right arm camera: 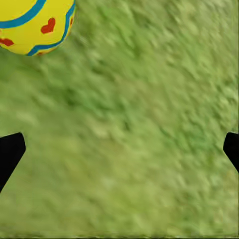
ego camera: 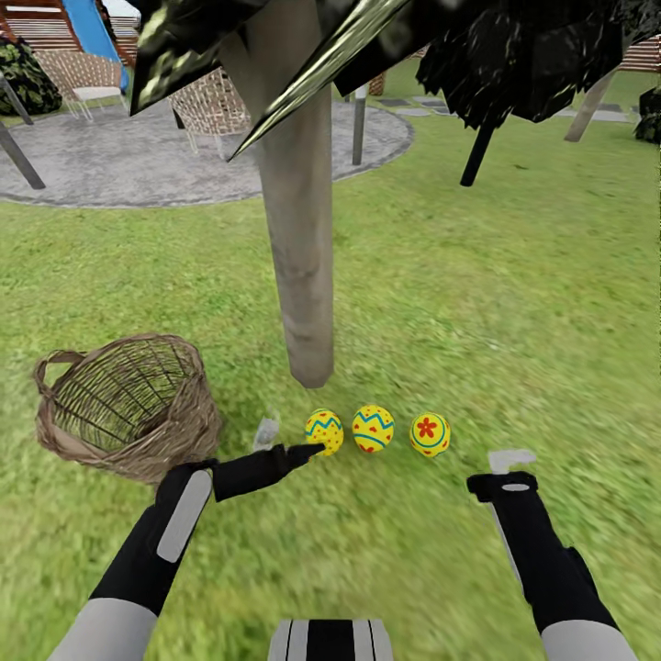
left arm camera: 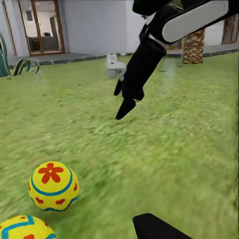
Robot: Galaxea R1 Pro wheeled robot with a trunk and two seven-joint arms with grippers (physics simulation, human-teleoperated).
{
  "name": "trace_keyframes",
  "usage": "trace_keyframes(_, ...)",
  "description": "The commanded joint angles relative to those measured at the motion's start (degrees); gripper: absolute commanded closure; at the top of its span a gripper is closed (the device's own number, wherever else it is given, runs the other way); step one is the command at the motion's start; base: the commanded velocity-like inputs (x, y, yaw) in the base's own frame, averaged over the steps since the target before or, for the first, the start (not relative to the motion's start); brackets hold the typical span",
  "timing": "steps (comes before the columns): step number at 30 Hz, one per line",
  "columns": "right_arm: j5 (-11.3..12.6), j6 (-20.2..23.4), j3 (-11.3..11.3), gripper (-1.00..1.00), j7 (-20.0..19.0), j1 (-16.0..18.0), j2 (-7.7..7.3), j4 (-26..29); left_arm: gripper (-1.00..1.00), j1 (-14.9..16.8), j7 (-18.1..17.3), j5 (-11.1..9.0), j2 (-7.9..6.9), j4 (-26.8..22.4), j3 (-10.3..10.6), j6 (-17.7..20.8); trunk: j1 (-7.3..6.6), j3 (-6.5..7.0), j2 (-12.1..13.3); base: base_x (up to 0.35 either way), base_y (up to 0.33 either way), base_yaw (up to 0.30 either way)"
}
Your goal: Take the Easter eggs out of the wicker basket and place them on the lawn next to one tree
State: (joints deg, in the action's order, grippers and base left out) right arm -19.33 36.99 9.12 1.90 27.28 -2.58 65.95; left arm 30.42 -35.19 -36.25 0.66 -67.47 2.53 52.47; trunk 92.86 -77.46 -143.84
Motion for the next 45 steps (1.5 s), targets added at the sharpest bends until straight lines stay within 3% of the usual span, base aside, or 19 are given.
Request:
trace_keyframes(1,-0.1,0.1,0.1,-1.0,-2.9,-1.6,-1.0,-1.3,-1.0,-2.4,0.1,0.0,-1.22,1.7,-0.2,0.2,-0.03,0.19,0.0,-0.002,0.001,0.0)
trace_keyframes(4,0.0,-0.1,0.2,-1.0,-8.3,-3.8,-3.98,-4.3,-1.0,-6.0,0.2,0.2,-3.3,3.9,-0.2,0.0,-0.11,0.86,0.0,0.0,0.0,0.0)
trace_keyframes(6,-0.3,-0.3,0.1,-1.0,-10.4,-4.1,-4.77,-7.1,-1.0,-7.8,1.5,0.2,-4.43,5.0,-0.3,-0.2,-0.16,1.3,0.1,0.0,0.0,0.0)
trace_keyframes(8,-0.5,-0.4,0.1,-1.0,-11.1,-4.2,-4.97,-9.7,-1.0,-8.5,4.4,0.2,-5.9,6.4,-0.2,-0.4,-0.21,1.74,0.1,0.0,0.0,0.0)
trace_keyframes(9,-0.6,-1.5,0.0,-1.0,-11.4,-4.2,-4.99,-12.9,-1.0,-8.8,7.8,0.1,-6.68,8.6,-0.1,-0.6,-0.24,1.97,0.1,0.0,0.0,0.0)
trace_keyframes(10,-0.6,-5.2,0.0,-1.0,-11.5,-4.2,-5.01,-17.3,-1.0,-9.0,10.5,0.1,-7.14,12.0,-0.2,-0.7,-0.27,2.19,0.1,0.0,0.0,0.0)
trace_keyframes(13,-0.8,-11.3,-0.2,-1.0,-11.5,-4.3,-4.88,-23.0,-1.0,-9.1,11.7,0.3,-7.46,15.4,-0.2,-0.8,-0.34,2.85,0.2,0.0,0.0,0.0)
trace_keyframes(16,-0.8,-12.7,-0.2,-1.0,-11.5,-4.3,-4.81,-25.8,-1.0,-9.1,12.1,0.3,-8.32,16.1,-0.2,-0.8,-0.42,3.52,0.2,0.0,0.0,0.0)
trace_keyframes(19,-0.8,-13.2,-0.2,-1.0,-11.5,-4.3,-4.77,-28.3,-1.0,-9.1,12.5,0.2,-11.46,17.0,-0.1,-0.8,-0.5,4.18,0.2,0.0,0.0,0.0)
trace_keyframes(22,-0.9,-13.5,-0.3,-1.0,-11.4,-4.3,-4.69,-31.6,-1.0,-9.1,12.5,0.2,-15.95,22.6,-0.2,-1.6,-0.58,4.85,0.3,0.0,0.0,0.0)
trace_keyframes(26,-1.0,-13.9,-0.3,-1.0,-11.2,-4.3,-4.56,-34.6,-1.0,-9.1,12.5,0.3,-18.84,27.8,-0.2,-6.1,-0.68,5.73,0.3,0.0,0.0,0.0)
trace_keyframes(29,-1.0,-17.1,-0.3,-1.0,-11.0,-4.3,-4.54,-40.0,-1.0,-9.1,12.7,0.3,-19.31,31.6,-0.1,-7.4,-0.76,6.4,0.4,0.0,0.0,0.0)
trace_keyframes(32,-1.0,-24.0,-0.3,-1.0,-10.9,-4.3,-4.4,-44.2,-1.0,-9.1,12.8,0.4,-19.37,34.7,0.1,-7.7,-0.83,7.06,0.4,0.0,0.0,0.0)
trace_keyframes(45,-1.1,-26.1,-0.2,-1.0,-10.8,-4.3,-4.45,-47.3,-1.0,-9.1,13.1,0.4,-19.33,35.7,0.2,-7.5,-1.17,9.94,0.6,0.0,0.0,0.0)
